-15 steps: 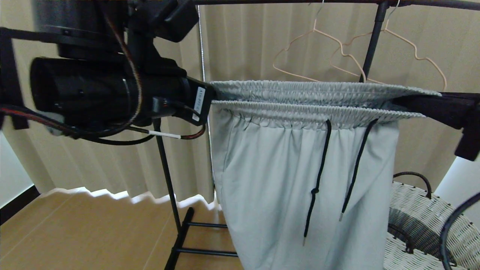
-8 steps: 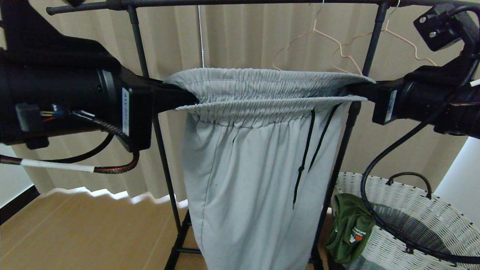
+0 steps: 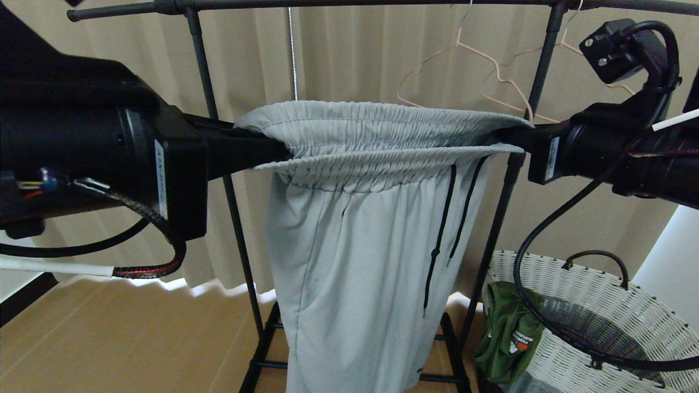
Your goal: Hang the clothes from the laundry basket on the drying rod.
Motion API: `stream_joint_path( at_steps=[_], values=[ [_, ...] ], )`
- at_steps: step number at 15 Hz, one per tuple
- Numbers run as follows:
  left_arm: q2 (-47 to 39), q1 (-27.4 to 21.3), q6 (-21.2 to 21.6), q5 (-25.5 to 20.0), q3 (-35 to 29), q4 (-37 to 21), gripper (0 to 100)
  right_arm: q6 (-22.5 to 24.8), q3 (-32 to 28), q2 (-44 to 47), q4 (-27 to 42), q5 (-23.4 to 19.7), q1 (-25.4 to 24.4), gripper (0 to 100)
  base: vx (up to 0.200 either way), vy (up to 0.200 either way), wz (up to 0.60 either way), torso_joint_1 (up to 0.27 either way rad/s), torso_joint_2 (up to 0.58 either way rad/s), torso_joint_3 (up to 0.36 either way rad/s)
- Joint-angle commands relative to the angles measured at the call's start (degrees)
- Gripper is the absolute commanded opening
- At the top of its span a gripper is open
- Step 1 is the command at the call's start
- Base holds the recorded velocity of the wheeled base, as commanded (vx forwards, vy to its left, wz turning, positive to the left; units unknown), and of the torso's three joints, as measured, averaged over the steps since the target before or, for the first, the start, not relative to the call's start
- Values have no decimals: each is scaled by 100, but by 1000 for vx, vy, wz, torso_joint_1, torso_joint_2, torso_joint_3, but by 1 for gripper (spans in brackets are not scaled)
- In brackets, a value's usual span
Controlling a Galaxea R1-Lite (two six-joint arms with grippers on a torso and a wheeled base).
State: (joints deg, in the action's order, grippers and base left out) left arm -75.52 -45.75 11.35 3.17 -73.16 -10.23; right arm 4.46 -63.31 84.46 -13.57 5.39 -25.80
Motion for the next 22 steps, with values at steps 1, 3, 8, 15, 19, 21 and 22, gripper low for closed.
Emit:
stream_joint_path(
  at_steps=[1,3,8,15,19,21,22],
  values=[
    [-33,31,-1,8,-23,3,0,2,29,-193,21,6,4,0,0,0,0,0,0,0],
    [-420,374,-10,105,-190,311,0,2,82,-641,100,6,4,0,0,0,0,0,0,0],
    [-868,690,-362,122,-208,566,0,-16,952,-1107,21,-3,4,0,0,0,0,0,0,0],
    [-850,673,-441,114,-181,575,0,11,758,-1124,56,-3,4,0,0,0,0,0,0,0],
    [-859,664,-432,122,-190,575,0,2,785,-1133,56,-11,4,0,0,0,0,0,0,0],
    [-868,664,-423,122,-199,575,0,2,837,-1160,82,-11,4,100,0,0,0,0,0,0],
    [-868,664,-423,122,-208,575,0,2,846,-1168,82,-11,4,100,0,0,0,0,0,0]
  ],
)
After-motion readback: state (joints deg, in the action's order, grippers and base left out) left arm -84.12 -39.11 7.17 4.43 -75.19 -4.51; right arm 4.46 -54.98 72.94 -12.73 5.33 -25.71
